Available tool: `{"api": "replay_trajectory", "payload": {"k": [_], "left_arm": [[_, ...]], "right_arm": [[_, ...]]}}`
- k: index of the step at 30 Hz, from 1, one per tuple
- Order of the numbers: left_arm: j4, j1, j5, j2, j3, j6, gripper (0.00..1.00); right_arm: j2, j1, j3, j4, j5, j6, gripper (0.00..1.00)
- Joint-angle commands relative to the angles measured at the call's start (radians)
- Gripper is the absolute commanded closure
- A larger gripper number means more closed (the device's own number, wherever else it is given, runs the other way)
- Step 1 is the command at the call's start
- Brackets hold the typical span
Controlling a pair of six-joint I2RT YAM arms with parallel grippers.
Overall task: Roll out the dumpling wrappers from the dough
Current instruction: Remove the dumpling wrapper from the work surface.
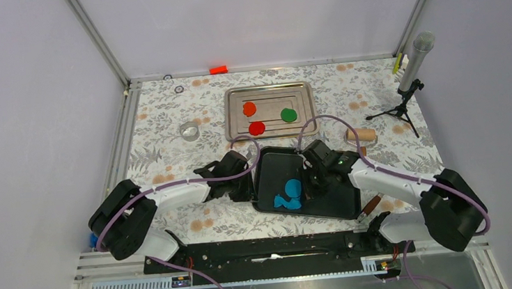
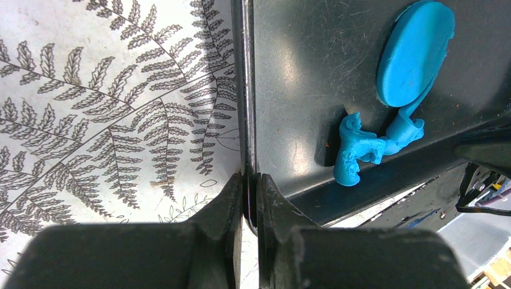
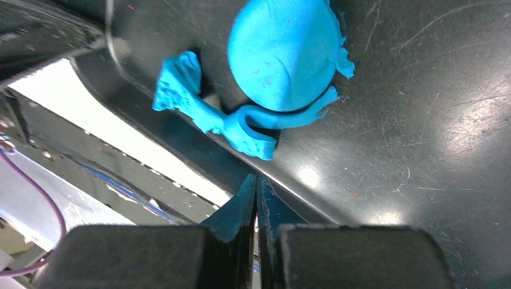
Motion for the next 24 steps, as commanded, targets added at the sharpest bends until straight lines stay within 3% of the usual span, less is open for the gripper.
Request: {"api": "replay_trajectory", "payload": {"k": [1,10,24], "left_arm": [[-0.079,-0.013,-0.009,0.057,-0.037,0.041,1.00],[-0.095,-0.013,-0.015,0.049,-0.039,0.043,1.00],[-0.092,-0.013,-0.017,0.049,-0.045,0.044,1.00]], "right_arm": [[-0.056,0.010,0.050,0.068,0.031,0.071,0.95],[0.097,0.058,0.114,0.209,0.009,0.112,0.95],[0.195,0.070,0.098,0.227,0.048,0.073,0.97]]}}
